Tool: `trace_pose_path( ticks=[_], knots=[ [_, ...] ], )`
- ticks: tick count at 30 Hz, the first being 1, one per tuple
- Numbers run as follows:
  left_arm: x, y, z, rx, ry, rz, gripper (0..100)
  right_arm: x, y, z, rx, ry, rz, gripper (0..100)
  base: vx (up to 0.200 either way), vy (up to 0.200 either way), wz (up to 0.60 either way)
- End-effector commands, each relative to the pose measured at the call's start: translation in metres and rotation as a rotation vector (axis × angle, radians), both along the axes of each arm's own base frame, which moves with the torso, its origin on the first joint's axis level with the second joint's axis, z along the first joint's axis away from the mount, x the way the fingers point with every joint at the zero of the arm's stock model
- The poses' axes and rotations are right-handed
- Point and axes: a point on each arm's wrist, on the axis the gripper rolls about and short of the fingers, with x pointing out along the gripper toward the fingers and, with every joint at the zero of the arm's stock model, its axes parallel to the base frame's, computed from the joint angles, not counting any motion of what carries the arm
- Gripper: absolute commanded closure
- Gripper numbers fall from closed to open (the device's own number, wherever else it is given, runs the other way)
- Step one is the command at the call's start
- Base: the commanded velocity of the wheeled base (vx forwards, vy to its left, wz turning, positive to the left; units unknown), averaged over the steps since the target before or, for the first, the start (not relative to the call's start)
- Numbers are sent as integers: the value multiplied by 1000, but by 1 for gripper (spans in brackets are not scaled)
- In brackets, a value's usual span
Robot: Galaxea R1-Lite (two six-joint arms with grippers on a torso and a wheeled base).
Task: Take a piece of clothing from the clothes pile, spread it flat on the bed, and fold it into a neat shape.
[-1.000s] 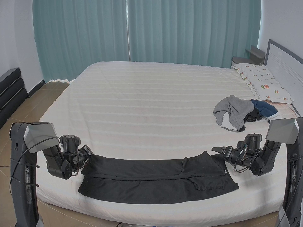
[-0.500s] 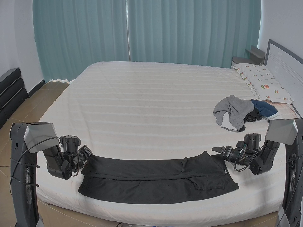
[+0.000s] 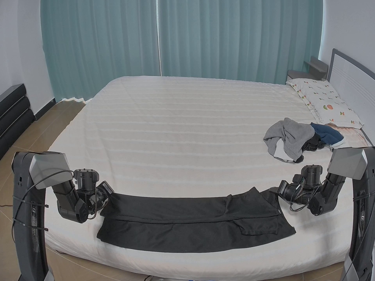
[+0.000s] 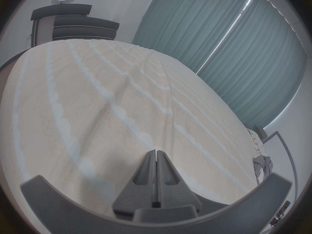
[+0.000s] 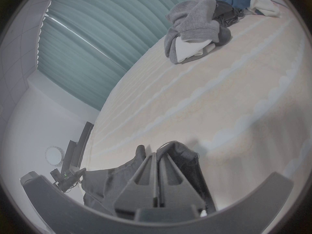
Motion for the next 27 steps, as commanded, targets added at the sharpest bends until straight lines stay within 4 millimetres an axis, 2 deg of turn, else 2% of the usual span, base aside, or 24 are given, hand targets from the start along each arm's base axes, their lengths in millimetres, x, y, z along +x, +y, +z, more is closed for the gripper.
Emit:
trace_pose_path(
  ticks=[1,9,27],
  knots=[
    [0,2,1,-1,-2,5,100,1,-4,2,-2,-7,-14,100,0,0,0],
    [0,7,1,5,-5,51,100,2,-15,3,-3,-20,-45,100,0,0,0],
    [3,7,3,-11,-20,57,100,14,-16,6,2,-60,-52,100,0,0,0]
  ],
)
